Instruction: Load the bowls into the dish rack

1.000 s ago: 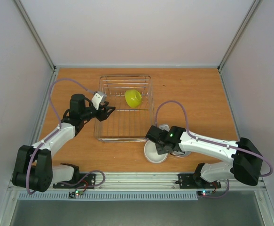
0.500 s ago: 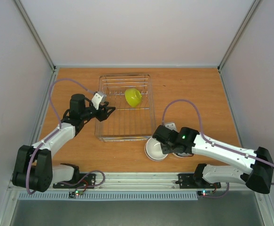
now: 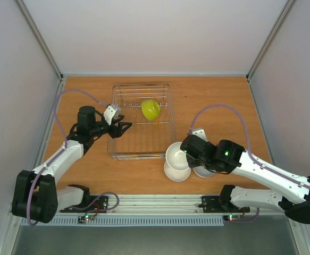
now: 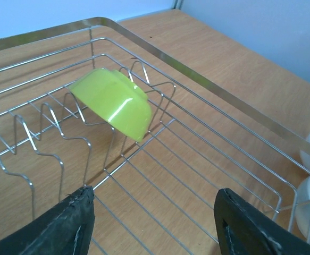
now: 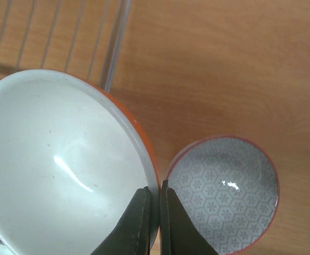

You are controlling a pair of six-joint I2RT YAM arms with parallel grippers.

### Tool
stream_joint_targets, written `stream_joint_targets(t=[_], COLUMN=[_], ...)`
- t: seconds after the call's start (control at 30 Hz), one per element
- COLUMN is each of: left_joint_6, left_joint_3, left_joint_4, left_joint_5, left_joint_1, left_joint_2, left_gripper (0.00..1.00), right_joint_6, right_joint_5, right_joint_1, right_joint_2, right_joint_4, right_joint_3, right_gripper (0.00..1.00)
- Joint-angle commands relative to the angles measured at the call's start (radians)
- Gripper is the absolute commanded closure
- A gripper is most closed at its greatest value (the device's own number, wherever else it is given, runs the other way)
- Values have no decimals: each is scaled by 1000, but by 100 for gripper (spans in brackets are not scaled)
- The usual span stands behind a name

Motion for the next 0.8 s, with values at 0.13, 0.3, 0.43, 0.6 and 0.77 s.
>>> stream_joint_targets(t=[0.13, 0.3, 0.43, 0.6, 0.77], left_joint_6=[49, 55, 57, 63, 67], left_joint_3=[58, 84, 95, 89, 87], left_joint_4=[-72, -141, -170, -176, -180], left_joint_5=[63, 88, 112, 113, 112], left_joint_1=[-45, -62, -63, -63, -64], left_joint_2=[-28, -29, -38, -52, -60], left_gripper=[36, 35, 35, 34, 35], right_joint_6=[-152, -256, -325, -367, -386], right_joint_5=[87, 85, 71, 48, 40], right_joint_1=[9, 7, -17, -32, -32], right_joint_2=[149, 311, 431, 543, 608], right_joint_4=[110, 196, 241, 262, 265], right_joint_3=[203, 332, 424, 520, 576], right_gripper=[99, 99, 99, 99, 99])
